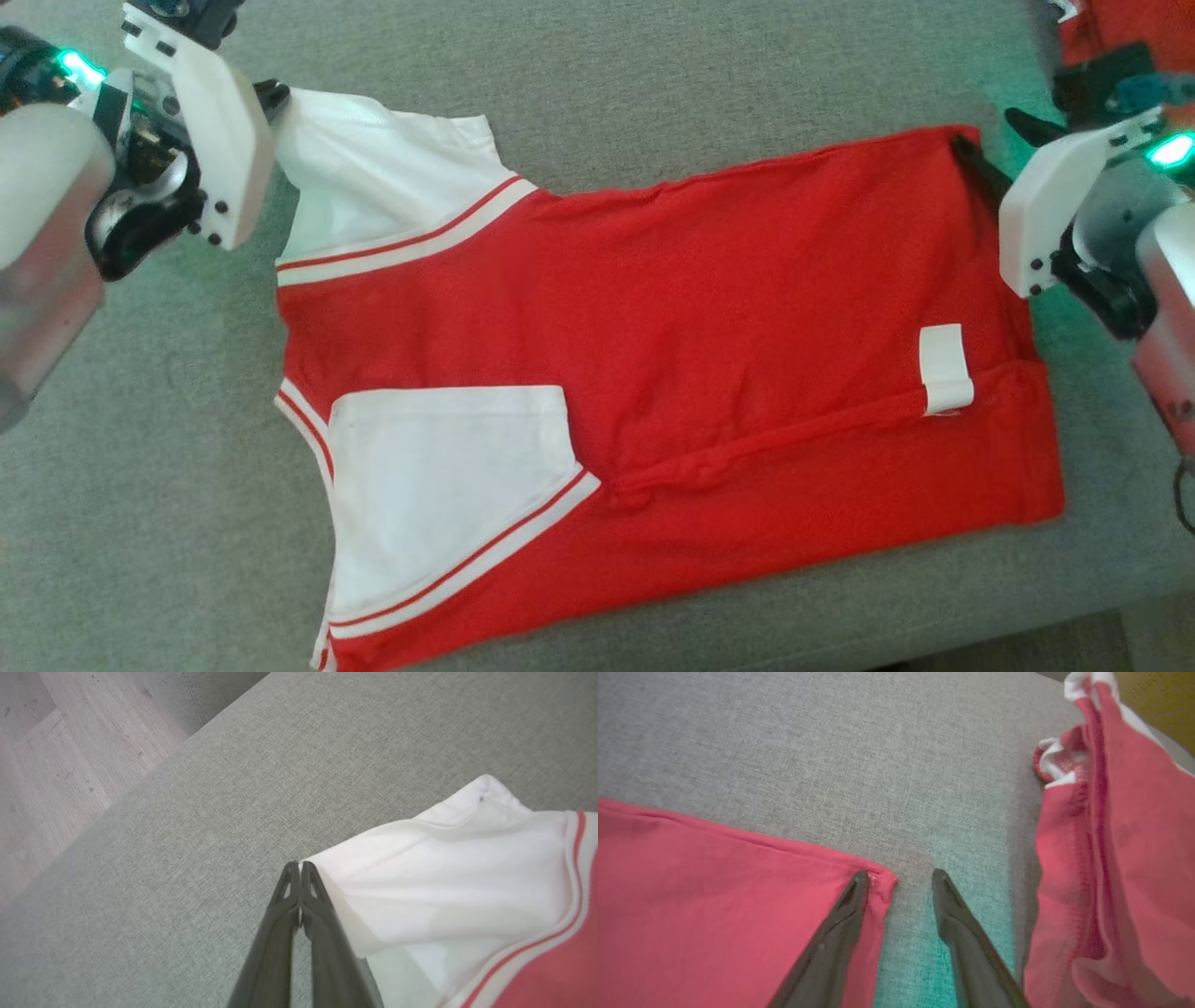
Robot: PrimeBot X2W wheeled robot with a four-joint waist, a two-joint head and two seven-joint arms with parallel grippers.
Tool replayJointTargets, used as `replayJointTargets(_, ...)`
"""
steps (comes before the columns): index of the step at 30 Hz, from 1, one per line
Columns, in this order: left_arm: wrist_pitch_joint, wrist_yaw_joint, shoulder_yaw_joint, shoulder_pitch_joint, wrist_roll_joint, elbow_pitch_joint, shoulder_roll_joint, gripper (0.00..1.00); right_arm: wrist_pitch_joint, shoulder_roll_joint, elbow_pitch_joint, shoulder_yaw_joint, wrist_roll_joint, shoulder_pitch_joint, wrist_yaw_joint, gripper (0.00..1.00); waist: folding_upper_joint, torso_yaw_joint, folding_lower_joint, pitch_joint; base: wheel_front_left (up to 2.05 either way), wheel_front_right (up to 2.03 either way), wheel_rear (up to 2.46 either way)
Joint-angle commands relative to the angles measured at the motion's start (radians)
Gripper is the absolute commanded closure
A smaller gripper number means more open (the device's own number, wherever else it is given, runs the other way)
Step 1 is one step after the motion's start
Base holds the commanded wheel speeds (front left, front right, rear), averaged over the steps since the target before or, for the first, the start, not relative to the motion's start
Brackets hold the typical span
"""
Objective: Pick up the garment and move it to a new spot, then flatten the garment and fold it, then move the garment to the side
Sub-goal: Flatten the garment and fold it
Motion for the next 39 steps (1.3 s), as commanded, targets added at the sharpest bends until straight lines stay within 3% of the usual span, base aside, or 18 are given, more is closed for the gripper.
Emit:
replayJointTargets(1, -0.007, 0.002, 0.035, -0.073, -0.005, -0.012, 0.04, 1.0, -0.006, -0.025, -0.001, 0.021, 0.008, -0.008, 0.007, 0.4, 0.0, 0.002, 0.0, 0.0, 0.0, 0.0, 0.0)
replayJointTargets(2, -0.007, 0.002, 0.034, -0.072, -0.006, -0.012, 0.04, 1.0, -0.005, -0.024, 0.008, 0.03, 0.016, -0.014, 0.007, 0.52, 0.0, 0.004, 0.0, -0.001, 0.0, 0.0, 0.0)
replayJointTargets(5, -0.006, 0.002, 0.031, -0.071, -0.009, -0.013, 0.04, 1.0, 0.008, -0.022, 0.026, 0.056, 0.048, -0.027, 0.007, 0.7, 0.0, 0.007, 0.0, -0.004, 0.0, 0.0, 0.0)
replayJointTargets(6, -0.006, 0.002, 0.03, -0.07, -0.01, -0.013, 0.04, 1.0, 0.009, -0.023, 0.029, 0.064, 0.057, -0.031, 0.007, 0.93, 0.0, 0.008, 0.0, -0.005, 0.0, 0.0, 0.0)
replayJointTargets(7, -0.007, 0.002, 0.03, -0.069, -0.011, -0.013, 0.04, 1.0, 0.009, -0.024, 0.031, 0.071, 0.065, -0.035, 0.007, 1.0, 0.0, 0.009, 0.0, -0.007, 0.0, 0.0, 0.0)
replayJointTargets(19, -0.123, 0.002, 0.026, -0.083, 0.047, -0.031, 0.049, 1.0, -0.097, -0.04, 0.047, 0.11, 0.117, -0.102, 0.007, 1.0, 0.0, 0.022, 0.0, -0.028, 0.0, 0.0, 0.0)
replayJointTargets(28, -0.382, 0.002, 0.025, -0.18, 0.15, 0.013, 0.026, 1.0, -0.327, -0.046, 0.112, 0.038, 0.089, -0.201, 0.007, 1.0, 0.0, 0.045, 0.0, -0.036, 0.0, 0.0, 0.0)
replayJointTargets(31, -0.453, 0.002, 0.025, -0.192, 0.15, 0.033, 0.008, 1.0, -0.352, -0.041, 0.144, 0.034, 0.075, -0.201, 0.007, 1.0, 0.0, 0.055, 0.0, -0.048, 0.0, 0.0, 0.0)
replayJointTargets(39, -0.455, 0.002, 0.025, -0.105, 0.135, -0.062, 0.023, 1.0, -0.354, -0.064, 0.158, 0.056, 0.105, -0.122, 0.007, 1.0, 0.0, 0.087, 0.0, -0.082, 0.0, 0.0, 0.0)
